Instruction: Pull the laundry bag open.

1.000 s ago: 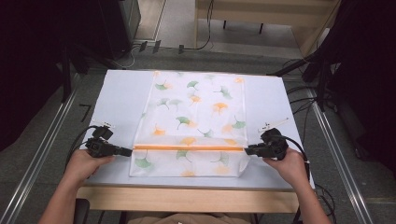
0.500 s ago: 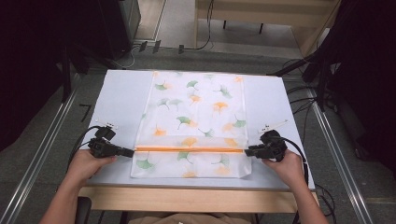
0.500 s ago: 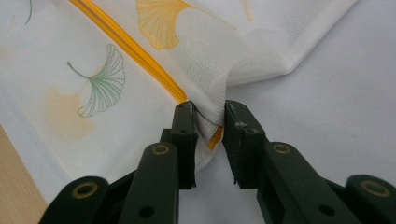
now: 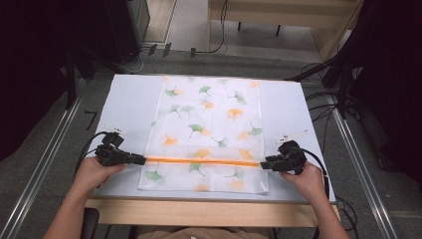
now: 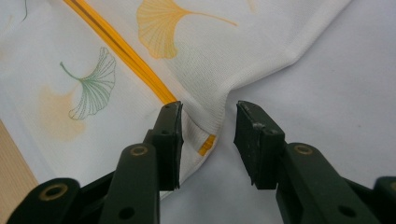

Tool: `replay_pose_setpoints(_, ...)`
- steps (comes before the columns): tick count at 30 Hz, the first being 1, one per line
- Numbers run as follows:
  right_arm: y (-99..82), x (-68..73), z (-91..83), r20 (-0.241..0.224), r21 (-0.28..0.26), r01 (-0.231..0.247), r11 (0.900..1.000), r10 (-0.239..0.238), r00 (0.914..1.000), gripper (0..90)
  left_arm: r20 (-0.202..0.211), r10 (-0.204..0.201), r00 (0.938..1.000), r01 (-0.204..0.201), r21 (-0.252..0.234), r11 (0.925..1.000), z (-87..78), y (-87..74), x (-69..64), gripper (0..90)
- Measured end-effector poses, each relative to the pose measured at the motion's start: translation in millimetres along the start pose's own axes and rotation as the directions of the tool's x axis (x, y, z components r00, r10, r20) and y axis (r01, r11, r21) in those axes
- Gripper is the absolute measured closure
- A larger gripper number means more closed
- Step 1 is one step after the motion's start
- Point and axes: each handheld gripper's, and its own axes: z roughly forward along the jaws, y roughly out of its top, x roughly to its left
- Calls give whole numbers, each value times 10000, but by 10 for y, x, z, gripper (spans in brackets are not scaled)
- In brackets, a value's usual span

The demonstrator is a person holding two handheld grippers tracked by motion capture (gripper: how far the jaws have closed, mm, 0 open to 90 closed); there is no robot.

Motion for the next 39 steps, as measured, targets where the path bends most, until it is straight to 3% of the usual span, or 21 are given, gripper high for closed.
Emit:
replay_pose_setpoints(6, 4, 16, -11, 29, -165, 73, 9998, -72, 10000, 606, -379, 174, 9991, -197, -603, 9980, -43, 12, -7, 615)
replay_pose_setpoints(12, 10, -1, -55, 99, -561, 127, 9983, -122, 9999, 562, -575, 288, 9979, -332, -769, 9965, -25, 35, -28, 529)
replay_pose_setpoints(18, 6, -58, -124, 315, -1016, -130, 9947, 163, 9994, 510, -904, 535, 9945, -632, -1075, 9922, -39, 45, -36, 462)
replay_pose_setpoints(26, -32, -180, -225, 462, -1785, -528, 9825, 620, 9970, 454, -1272, 511, 9906, -722, -1672, 9833, -94, 67, 5, 413)
replay_pose_setpoints(33, -73, -263, -303, 722, -2500, -394, 9674, 592, 9956, 397, -1562, 396, 9869, -722, -2090, 9753, -152, 49, 43, 382)
replay_pose_setpoints(39, -102, -321, -339, 988, -3024, -356, 9525, 685, 9927, 336, -2104, 218, 9774, -759, -2527, 9646, -235, 28, 84, 363)
